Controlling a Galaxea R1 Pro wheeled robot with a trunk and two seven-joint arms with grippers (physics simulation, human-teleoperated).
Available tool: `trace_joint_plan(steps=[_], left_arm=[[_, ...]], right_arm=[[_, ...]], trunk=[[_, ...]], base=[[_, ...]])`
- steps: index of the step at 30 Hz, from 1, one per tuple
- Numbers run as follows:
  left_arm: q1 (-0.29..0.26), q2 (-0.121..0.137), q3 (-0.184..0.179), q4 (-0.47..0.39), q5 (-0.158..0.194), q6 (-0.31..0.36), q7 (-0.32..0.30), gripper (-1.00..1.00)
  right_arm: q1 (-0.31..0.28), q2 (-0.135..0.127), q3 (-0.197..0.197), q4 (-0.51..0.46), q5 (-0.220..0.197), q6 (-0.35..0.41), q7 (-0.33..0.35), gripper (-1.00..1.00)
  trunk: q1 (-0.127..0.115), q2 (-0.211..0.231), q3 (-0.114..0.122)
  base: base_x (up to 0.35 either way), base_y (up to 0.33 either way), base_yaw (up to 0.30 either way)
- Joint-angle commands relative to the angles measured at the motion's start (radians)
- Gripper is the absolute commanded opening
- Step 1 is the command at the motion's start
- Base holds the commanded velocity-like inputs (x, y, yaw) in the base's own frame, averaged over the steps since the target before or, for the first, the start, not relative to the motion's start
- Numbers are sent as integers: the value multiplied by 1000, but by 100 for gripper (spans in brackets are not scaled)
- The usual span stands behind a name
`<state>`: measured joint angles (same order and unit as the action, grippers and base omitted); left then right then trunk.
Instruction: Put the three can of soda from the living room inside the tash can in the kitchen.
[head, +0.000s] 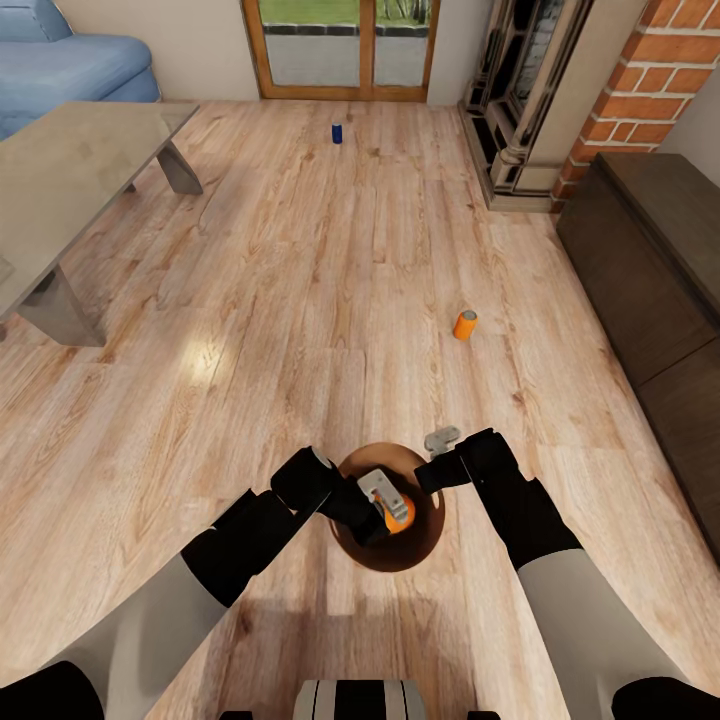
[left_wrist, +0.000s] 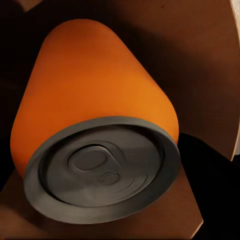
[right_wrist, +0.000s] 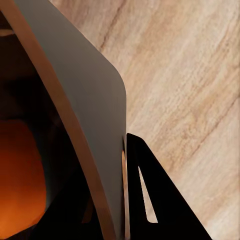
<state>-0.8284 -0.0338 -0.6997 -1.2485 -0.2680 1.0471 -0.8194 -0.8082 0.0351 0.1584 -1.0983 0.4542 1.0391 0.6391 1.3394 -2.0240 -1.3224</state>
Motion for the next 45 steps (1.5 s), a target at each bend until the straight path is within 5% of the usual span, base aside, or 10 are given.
trace_joint_plan(steps=[1,13,14,28,33,39,43,45], left_arm=[[0,0,0,0,0,0,0,-100],[0,0,0,0,-2,0,0,-100],[0,0,0,0,-1,0,0,100],[0,7,5,-20,11,0,-9,100],[5,19,11,-110,18,0,-69,100],[6,112,29,-201,21,0,-212,100],[6,223,211,-250,17,0,-351,100],[6,287,334,-257,18,0,-387,100]], right_arm=[[0,0,0,0,-26,8,8,-100],[0,0,1,0,-26,8,8,-100],[0,0,1,0,-26,8,8,-100],[0,-1,0,1,-28,8,8,-100],[0,-1,-2,3,-30,8,8,-100],[0,-2,-5,6,-31,8,8,-100],[0,-3,-8,7,-32,8,8,-100],[0,-4,-12,7,-33,8,8,-100]], trunk=[[0,0,0],[0,0,0],[0,0,0],[0,0,0],[0,0,0],[0,0,0],[0,0,0],[0,0,0]], base=[[0,0,0],[0,0,0],[0,0,0],[0,0,0],[0,0,0],[0,0,0],[0,0,0],[0,0,0]])
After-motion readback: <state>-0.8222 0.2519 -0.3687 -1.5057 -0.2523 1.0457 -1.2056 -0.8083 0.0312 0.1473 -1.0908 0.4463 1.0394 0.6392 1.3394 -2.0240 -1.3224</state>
